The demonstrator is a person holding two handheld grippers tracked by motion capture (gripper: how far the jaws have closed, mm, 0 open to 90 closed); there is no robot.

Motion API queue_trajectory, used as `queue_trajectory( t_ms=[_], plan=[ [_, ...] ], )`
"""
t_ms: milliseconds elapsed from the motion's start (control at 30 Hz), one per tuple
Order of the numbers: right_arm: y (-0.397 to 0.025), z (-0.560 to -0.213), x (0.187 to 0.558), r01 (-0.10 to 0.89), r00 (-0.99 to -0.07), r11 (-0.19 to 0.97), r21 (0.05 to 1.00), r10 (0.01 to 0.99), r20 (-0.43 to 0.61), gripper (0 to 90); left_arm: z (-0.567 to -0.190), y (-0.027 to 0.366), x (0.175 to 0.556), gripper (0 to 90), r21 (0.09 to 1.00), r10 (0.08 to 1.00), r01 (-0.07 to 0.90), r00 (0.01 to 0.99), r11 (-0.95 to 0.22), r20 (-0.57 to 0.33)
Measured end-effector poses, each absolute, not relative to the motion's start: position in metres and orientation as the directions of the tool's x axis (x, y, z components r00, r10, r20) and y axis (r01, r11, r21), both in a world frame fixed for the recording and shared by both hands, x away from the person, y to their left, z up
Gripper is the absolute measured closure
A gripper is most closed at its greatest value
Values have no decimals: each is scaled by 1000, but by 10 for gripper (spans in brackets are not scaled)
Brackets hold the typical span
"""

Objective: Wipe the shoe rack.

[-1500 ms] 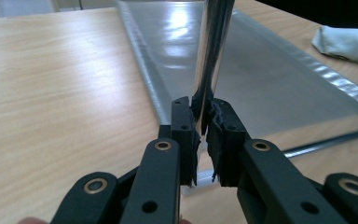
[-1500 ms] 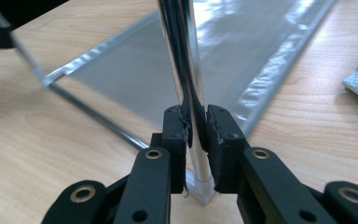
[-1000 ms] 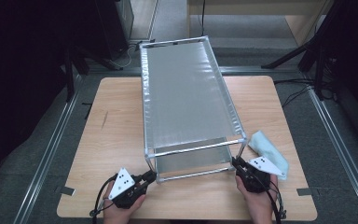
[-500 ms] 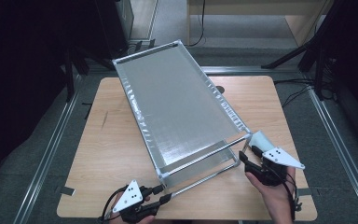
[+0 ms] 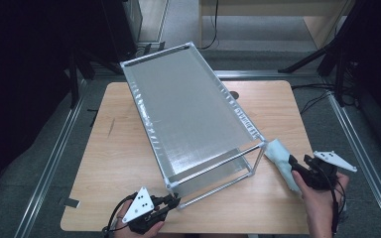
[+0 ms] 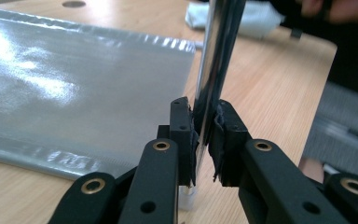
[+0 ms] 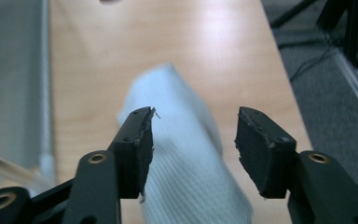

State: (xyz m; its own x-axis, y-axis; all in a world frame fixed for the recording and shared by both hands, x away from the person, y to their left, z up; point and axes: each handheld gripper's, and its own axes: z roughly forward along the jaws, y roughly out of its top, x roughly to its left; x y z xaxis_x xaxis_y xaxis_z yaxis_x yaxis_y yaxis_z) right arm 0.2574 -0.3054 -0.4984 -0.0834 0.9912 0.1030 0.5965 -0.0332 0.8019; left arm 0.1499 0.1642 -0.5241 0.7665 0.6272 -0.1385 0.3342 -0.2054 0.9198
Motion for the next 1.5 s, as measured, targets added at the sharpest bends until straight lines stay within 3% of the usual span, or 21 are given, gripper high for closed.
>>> queue_trajectory(
  t_ms=[167, 267, 367, 500, 567, 667, 867, 1067, 1300, 1433, 1500],
  plan=[
    [-304, -528, 253, 693, 2, -87, 716, 993, 118, 613, -525, 165, 147, 798, 924, 628, 320, 768, -210, -123],
    [-286, -533, 251, 721, -1, -110, 684, 987, 160, 622, -526, 164, 145, 799, 927, 619, 312, 776, -209, -122],
    [-264, -531, 246, 730, -68, -119, 673, 967, 244, 548, -525, 165, 145, 799, 926, 606, 309, 786, -216, -121],
    [-250, -510, 238, 648, -235, -113, 753, 911, 339, 486, -526, 166, 145, 799, 928, 600, 303, 791, -217, -118],
    [-257, -502, 238, 590, -248, -102, 801, 921, 300, 501, -526, 168, 144, 799, 929, 599, 303, 792, -214, -120],
    [-269, -503, 243, 495, -268, 56, 867, 959, 92, 487, -527, 168, 145, 798, 929, 597, 302, 793, -212, -121],
    [-261, -525, 269, 454, -394, 212, 865, 919, -18, 409, -527, 167, 145, 798, 932, 593, 297, 796, -209, -121],
    [-263, -545, 283, 590, -371, 232, 773, 929, 5, 409, -530, 167, 148, 793, 931, 581, 321, 797, -176, -165],
    [-263, -537, 251, 712, -337, 172, 681, 934, 117, 374, -529, 165, 148, 794, 932, 585, 311, 798, -186, -149],
    [-251, -525, 237, 672, -442, 200, 713, 881, 170, 319, -528, 164, 148, 794, 932, 585, 305, 799, -196, -139],
    [-251, -518, 235, 604, -477, 252, 756, 874, 90, 315, -528, 165, 147, 794, 932, 584, 305, 800, -196, -139]
  ],
)
